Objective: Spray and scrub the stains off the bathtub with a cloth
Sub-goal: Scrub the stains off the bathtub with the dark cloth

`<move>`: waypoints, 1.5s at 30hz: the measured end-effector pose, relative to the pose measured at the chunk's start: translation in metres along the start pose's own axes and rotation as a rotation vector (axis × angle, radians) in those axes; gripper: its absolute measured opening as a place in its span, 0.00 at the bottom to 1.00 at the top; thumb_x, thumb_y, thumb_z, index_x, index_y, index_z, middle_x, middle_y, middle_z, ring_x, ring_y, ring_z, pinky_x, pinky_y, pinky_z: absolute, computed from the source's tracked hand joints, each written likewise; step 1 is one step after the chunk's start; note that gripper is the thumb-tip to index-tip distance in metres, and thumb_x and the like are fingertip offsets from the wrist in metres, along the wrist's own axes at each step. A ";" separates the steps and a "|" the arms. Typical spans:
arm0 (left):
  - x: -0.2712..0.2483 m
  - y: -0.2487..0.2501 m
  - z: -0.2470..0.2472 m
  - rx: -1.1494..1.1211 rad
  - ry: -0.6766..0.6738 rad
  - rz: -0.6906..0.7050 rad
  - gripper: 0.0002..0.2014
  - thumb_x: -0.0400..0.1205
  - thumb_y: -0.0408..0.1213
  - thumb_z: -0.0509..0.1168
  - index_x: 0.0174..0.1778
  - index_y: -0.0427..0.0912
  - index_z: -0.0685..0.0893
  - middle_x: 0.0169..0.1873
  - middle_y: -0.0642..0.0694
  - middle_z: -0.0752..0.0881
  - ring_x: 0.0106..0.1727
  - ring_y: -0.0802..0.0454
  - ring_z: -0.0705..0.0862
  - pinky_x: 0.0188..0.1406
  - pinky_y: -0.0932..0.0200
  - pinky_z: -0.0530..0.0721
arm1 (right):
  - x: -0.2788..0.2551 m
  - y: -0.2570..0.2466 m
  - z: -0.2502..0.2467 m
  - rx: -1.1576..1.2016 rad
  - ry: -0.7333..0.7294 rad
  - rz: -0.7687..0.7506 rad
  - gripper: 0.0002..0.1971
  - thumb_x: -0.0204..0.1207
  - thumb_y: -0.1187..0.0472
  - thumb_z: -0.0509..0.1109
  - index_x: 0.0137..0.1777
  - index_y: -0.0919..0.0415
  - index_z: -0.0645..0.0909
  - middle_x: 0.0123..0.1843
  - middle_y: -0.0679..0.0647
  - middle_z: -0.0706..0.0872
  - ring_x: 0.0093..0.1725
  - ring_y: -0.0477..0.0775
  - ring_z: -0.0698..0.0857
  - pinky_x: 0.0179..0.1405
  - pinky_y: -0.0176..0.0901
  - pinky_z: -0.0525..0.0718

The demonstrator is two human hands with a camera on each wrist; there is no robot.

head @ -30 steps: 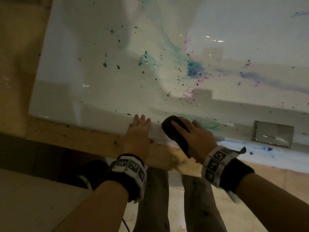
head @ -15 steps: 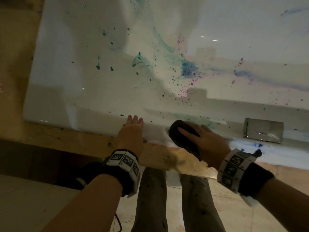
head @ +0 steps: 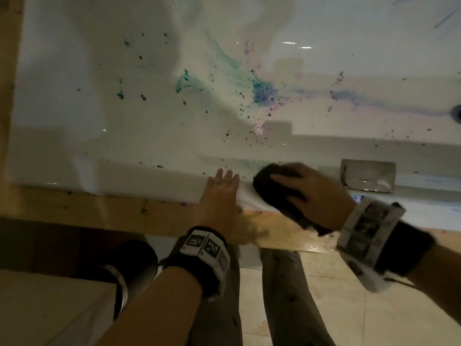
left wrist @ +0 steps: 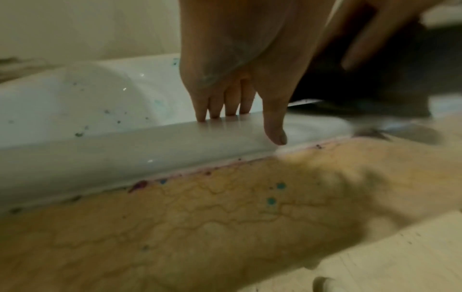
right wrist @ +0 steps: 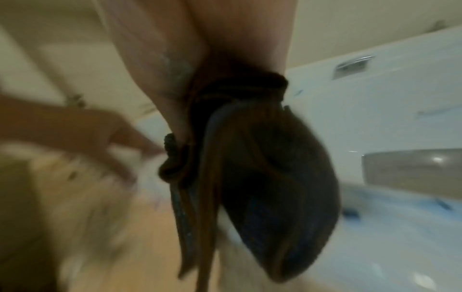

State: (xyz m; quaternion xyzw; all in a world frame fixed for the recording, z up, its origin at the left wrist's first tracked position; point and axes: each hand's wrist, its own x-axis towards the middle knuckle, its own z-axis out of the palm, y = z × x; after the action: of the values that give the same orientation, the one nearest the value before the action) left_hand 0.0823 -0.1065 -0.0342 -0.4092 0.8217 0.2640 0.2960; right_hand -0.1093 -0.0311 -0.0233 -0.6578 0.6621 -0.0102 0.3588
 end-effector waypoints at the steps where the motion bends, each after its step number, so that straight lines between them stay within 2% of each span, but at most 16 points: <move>1: 0.003 0.003 0.000 -0.007 -0.015 -0.020 0.36 0.84 0.44 0.59 0.82 0.41 0.45 0.82 0.44 0.48 0.83 0.46 0.44 0.81 0.51 0.43 | -0.010 -0.002 0.010 0.008 -0.020 0.083 0.33 0.75 0.53 0.70 0.79 0.51 0.62 0.78 0.58 0.65 0.67 0.61 0.75 0.61 0.54 0.81; 3: 0.006 0.005 -0.003 -0.012 -0.025 -0.041 0.36 0.84 0.43 0.60 0.82 0.40 0.47 0.82 0.44 0.49 0.83 0.46 0.45 0.81 0.52 0.44 | -0.016 -0.005 0.026 -0.061 -0.113 0.144 0.43 0.60 0.52 0.81 0.74 0.58 0.66 0.70 0.65 0.76 0.52 0.67 0.83 0.39 0.58 0.87; 5: 0.008 0.005 -0.006 -0.019 -0.039 -0.058 0.36 0.83 0.43 0.61 0.82 0.40 0.48 0.82 0.44 0.51 0.83 0.47 0.46 0.81 0.53 0.44 | -0.010 0.002 0.032 -0.173 -0.114 0.122 0.44 0.51 0.54 0.85 0.69 0.59 0.71 0.60 0.65 0.84 0.42 0.66 0.85 0.31 0.55 0.86; 6: 0.008 0.006 -0.008 -0.016 -0.053 -0.065 0.36 0.83 0.43 0.61 0.82 0.40 0.49 0.82 0.44 0.51 0.83 0.47 0.47 0.80 0.54 0.44 | -0.005 0.005 0.032 -0.249 0.002 0.066 0.41 0.54 0.55 0.84 0.69 0.59 0.73 0.58 0.63 0.85 0.44 0.65 0.84 0.34 0.54 0.85; 10: 0.008 0.011 -0.011 -0.009 -0.045 -0.090 0.36 0.83 0.43 0.62 0.82 0.40 0.49 0.82 0.45 0.51 0.83 0.47 0.47 0.80 0.54 0.45 | 0.019 0.014 0.011 -0.151 0.082 0.148 0.20 0.79 0.55 0.61 0.70 0.43 0.73 0.61 0.49 0.83 0.58 0.59 0.70 0.58 0.50 0.69; 13: 0.006 0.013 -0.011 -0.022 -0.020 -0.103 0.36 0.82 0.43 0.63 0.82 0.41 0.51 0.82 0.45 0.53 0.83 0.48 0.48 0.80 0.54 0.46 | 0.029 0.028 -0.013 0.137 0.162 0.231 0.17 0.76 0.55 0.65 0.64 0.43 0.81 0.56 0.59 0.81 0.57 0.62 0.72 0.57 0.44 0.68; 16: 0.004 0.015 -0.012 -0.013 0.002 -0.106 0.36 0.82 0.43 0.63 0.82 0.41 0.52 0.82 0.46 0.55 0.83 0.48 0.49 0.80 0.54 0.47 | 0.013 0.043 -0.030 0.125 0.157 0.158 0.19 0.72 0.65 0.71 0.64 0.56 0.83 0.68 0.60 0.79 0.62 0.67 0.75 0.64 0.47 0.69; 19: 0.001 0.018 -0.013 -0.008 0.023 -0.118 0.36 0.82 0.42 0.63 0.82 0.41 0.53 0.81 0.46 0.56 0.83 0.47 0.50 0.80 0.54 0.49 | -0.026 0.036 -0.016 -0.064 0.107 -0.003 0.24 0.59 0.66 0.81 0.58 0.59 0.86 0.66 0.65 0.81 0.51 0.72 0.81 0.50 0.59 0.82; 21: 0.001 0.019 -0.013 -0.006 0.018 -0.129 0.36 0.82 0.42 0.64 0.81 0.41 0.53 0.81 0.45 0.56 0.82 0.47 0.51 0.80 0.53 0.50 | -0.046 0.028 0.011 -0.179 0.041 0.003 0.32 0.49 0.59 0.86 0.57 0.63 0.85 0.60 0.67 0.84 0.45 0.67 0.85 0.38 0.55 0.86; 24: 0.003 0.020 -0.014 0.016 -0.004 -0.142 0.36 0.81 0.43 0.64 0.81 0.41 0.53 0.81 0.46 0.57 0.82 0.47 0.52 0.80 0.52 0.52 | -0.045 0.027 0.032 -0.202 0.016 0.065 0.40 0.44 0.56 0.87 0.61 0.67 0.82 0.62 0.67 0.83 0.49 0.65 0.81 0.42 0.54 0.86; 29: 0.004 0.023 -0.017 0.057 -0.015 -0.157 0.37 0.80 0.45 0.65 0.81 0.42 0.55 0.80 0.45 0.59 0.81 0.46 0.56 0.79 0.53 0.56 | -0.005 0.037 0.003 0.075 0.055 0.258 0.18 0.78 0.60 0.66 0.69 0.58 0.78 0.62 0.58 0.84 0.60 0.60 0.77 0.59 0.45 0.72; 32: 0.006 0.024 -0.016 0.074 -0.016 -0.164 0.37 0.80 0.45 0.66 0.81 0.41 0.55 0.80 0.46 0.59 0.81 0.48 0.56 0.79 0.53 0.57 | 0.011 0.048 -0.032 0.371 0.127 0.437 0.15 0.75 0.63 0.70 0.61 0.58 0.84 0.56 0.57 0.87 0.58 0.57 0.83 0.53 0.37 0.74; 37: 0.000 0.036 -0.007 0.057 0.024 0.000 0.35 0.82 0.43 0.62 0.82 0.44 0.50 0.82 0.47 0.51 0.83 0.50 0.48 0.80 0.55 0.45 | -0.024 0.061 -0.043 0.228 0.120 0.194 0.22 0.73 0.64 0.72 0.67 0.55 0.79 0.64 0.57 0.83 0.62 0.59 0.80 0.60 0.35 0.68; 40: 0.001 0.058 0.003 0.040 -0.003 0.107 0.34 0.84 0.44 0.58 0.82 0.46 0.46 0.82 0.48 0.46 0.83 0.51 0.43 0.80 0.56 0.38 | -0.055 0.057 -0.001 -0.003 0.069 0.070 0.24 0.68 0.67 0.75 0.65 0.60 0.81 0.66 0.60 0.82 0.56 0.65 0.79 0.58 0.49 0.76; 42: 0.008 0.068 0.006 0.023 -0.006 0.091 0.33 0.85 0.43 0.57 0.82 0.45 0.47 0.83 0.47 0.47 0.83 0.50 0.43 0.79 0.56 0.39 | -0.068 0.056 0.027 -0.129 0.145 0.029 0.24 0.59 0.67 0.76 0.59 0.65 0.84 0.63 0.65 0.84 0.50 0.70 0.84 0.48 0.60 0.86; 45: 0.015 0.075 0.006 0.003 0.007 0.041 0.31 0.85 0.40 0.57 0.82 0.43 0.50 0.82 0.46 0.51 0.83 0.50 0.47 0.80 0.56 0.42 | -0.070 0.052 0.046 -0.193 0.192 0.060 0.30 0.51 0.69 0.80 0.59 0.68 0.84 0.64 0.67 0.82 0.51 0.72 0.84 0.50 0.63 0.84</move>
State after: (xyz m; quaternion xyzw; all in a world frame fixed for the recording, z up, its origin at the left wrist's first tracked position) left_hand 0.0142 -0.0708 -0.0343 -0.3928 0.8314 0.2673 0.2881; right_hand -0.1404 0.0589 -0.0506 -0.6652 0.7106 0.0011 0.2292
